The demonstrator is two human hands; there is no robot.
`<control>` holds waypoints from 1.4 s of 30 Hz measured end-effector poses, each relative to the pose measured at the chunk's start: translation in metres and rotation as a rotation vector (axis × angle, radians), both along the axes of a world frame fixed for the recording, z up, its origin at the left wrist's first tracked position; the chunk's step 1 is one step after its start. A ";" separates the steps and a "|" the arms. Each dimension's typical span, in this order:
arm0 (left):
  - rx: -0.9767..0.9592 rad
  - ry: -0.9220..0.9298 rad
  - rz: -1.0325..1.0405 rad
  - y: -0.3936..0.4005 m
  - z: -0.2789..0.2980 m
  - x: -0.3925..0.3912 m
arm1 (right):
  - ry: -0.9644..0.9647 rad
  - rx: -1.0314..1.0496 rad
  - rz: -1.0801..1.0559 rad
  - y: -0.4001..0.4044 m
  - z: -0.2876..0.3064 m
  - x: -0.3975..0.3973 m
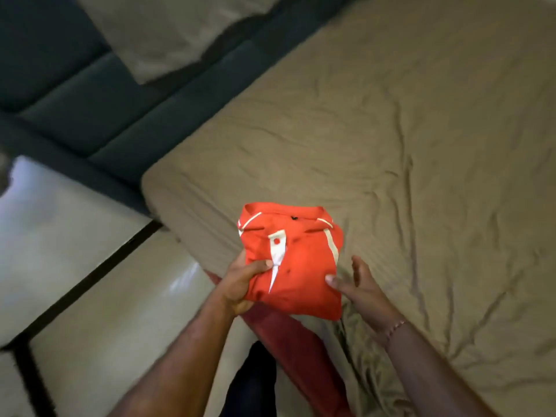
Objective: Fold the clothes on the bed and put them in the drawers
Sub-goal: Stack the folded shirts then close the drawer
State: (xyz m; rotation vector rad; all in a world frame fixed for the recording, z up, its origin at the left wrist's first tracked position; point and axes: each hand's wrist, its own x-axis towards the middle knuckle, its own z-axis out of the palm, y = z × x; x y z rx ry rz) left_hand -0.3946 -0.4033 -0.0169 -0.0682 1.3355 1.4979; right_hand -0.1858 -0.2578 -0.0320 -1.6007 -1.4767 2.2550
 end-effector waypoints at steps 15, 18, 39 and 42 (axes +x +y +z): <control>0.027 0.308 0.896 -0.414 0.104 0.239 | 0.491 -0.202 0.783 -0.301 0.083 0.009; -0.015 0.356 1.094 -0.482 0.101 0.326 | 0.470 -0.169 1.029 -0.374 0.084 0.040; -0.199 0.117 2.008 -0.652 0.072 0.799 | 0.361 -0.103 1.884 -0.666 0.094 0.376; -0.155 0.095 2.067 -0.666 0.061 0.788 | 0.345 -0.061 1.912 -0.691 0.089 0.357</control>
